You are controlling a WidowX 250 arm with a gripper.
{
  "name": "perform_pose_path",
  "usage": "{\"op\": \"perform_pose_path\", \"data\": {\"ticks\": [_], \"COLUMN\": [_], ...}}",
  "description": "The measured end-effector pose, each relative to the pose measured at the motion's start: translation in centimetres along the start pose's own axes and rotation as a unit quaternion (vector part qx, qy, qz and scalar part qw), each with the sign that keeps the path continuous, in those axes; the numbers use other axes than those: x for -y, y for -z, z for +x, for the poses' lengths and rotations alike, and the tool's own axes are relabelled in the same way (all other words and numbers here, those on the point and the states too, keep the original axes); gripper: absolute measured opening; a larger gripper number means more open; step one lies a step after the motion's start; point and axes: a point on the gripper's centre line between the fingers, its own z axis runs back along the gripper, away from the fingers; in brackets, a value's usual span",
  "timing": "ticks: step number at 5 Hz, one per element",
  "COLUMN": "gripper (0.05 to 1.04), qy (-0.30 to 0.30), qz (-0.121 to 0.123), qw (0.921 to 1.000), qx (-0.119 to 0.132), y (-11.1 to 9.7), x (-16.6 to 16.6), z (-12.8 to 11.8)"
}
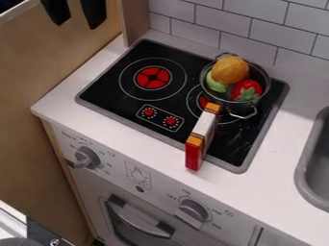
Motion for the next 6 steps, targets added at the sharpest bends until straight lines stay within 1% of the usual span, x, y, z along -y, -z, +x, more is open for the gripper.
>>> {"op": "perform_pose_path", "data": {"ticks": [1, 2, 3, 4, 6], "gripper": [0.997, 0.997, 0.997, 0.997, 0.997], "qy": [-0.006, -0.051, -0.079, -0.091, -0.092], "qz": [-0.007, 0.002, 0.008, 0.001, 0.001], "qw": [0.9998, 0.9986, 0.9968, 0.9958, 0.9958], "qx": [-0.016, -0.01, -0.006, 0.002, 0.003], "y": [1.1, 2.9, 3.7, 2.9, 2.9], "x": [0.3, 2.5, 5.2, 5.7, 5.7], "z": [0.0, 1.8, 3.5, 4.4, 4.4]}}
